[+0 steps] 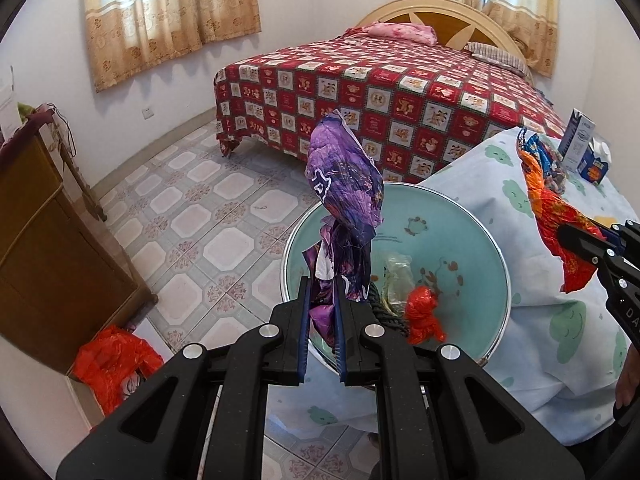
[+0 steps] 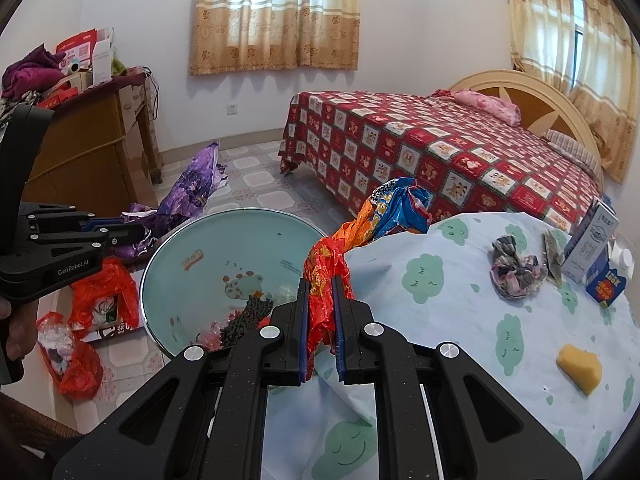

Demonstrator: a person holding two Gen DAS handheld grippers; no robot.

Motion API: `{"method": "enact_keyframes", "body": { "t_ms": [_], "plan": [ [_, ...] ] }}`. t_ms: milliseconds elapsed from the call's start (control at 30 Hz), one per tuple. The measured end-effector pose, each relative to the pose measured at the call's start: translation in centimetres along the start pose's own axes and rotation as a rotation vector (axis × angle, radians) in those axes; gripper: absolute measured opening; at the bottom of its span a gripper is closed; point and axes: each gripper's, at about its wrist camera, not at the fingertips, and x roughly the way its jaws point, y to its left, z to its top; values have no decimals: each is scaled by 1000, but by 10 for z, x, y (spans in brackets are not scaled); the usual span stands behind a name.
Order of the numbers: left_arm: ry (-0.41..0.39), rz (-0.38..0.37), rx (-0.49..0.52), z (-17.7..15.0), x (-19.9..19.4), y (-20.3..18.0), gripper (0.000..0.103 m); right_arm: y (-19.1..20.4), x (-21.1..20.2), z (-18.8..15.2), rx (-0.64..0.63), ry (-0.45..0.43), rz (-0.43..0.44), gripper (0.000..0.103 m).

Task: Collect trash
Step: 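Carry the purple wrapper and red-and-blue wrapper over the teal bucket with both tools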

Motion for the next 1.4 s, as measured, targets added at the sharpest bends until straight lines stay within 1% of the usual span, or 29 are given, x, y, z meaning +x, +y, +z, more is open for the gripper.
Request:
{"method": "enact_keyframes", "body": {
  "t_ms": [267,833,1167,1400],
  "plan": [
    [-4,7,-17,2,0,8,10,6,6,4,-21,1,15,11],
    [-5,2,-23,2,0,11,10,18,11,8,-46,5,33,11],
    [-5,-2,-22,2,0,10,10,20,13,9,-55,6,45,11],
    [-4,-25,-8,2,1,0,10,25,15,8,-63,6,58,11]
  ]
}}
